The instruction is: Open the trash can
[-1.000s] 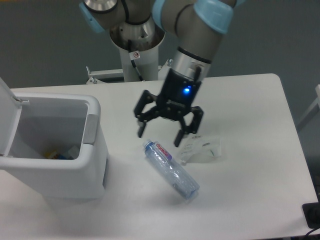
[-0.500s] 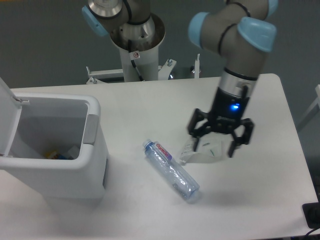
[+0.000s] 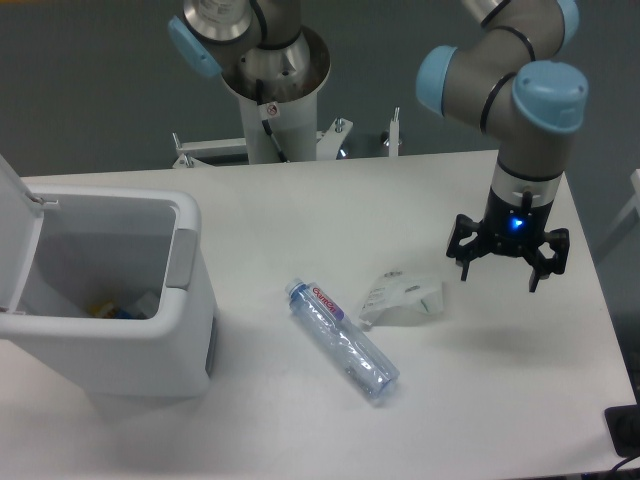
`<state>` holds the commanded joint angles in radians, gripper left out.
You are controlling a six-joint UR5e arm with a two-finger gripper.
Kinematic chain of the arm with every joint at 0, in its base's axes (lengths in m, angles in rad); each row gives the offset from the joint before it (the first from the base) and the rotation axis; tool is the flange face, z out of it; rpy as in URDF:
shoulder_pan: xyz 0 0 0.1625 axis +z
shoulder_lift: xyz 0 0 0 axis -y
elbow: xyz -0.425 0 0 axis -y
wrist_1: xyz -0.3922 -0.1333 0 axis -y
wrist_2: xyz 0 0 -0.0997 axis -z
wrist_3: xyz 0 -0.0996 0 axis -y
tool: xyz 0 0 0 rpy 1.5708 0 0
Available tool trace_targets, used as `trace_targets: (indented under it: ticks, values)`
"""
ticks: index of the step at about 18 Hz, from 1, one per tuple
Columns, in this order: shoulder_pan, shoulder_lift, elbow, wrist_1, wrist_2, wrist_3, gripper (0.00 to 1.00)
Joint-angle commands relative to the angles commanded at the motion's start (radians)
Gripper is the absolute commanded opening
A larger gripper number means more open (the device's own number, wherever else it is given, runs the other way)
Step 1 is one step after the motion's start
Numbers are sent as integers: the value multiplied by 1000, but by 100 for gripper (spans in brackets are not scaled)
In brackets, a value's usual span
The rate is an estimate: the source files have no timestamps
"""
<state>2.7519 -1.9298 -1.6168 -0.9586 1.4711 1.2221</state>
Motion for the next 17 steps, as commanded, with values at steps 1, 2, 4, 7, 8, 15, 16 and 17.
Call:
trace_targets:
  ticks: [1, 2, 4, 7, 8, 15, 16, 17]
  values:
    - [2, 2, 2, -18, 2, 49, 100]
    - [0, 3, 2, -43, 2, 100, 100]
    - [-3, 3, 5, -66, 3, 155, 100]
    - [-5, 2, 15, -65, 3, 155, 100]
    - [-5, 0, 15, -63, 5, 155, 100]
    - [-25, -3, 17, -68, 103, 181, 100]
    - [-25, -3, 12, -68, 103, 183, 100]
    - [-25, -3, 12, -68, 103, 185, 100]
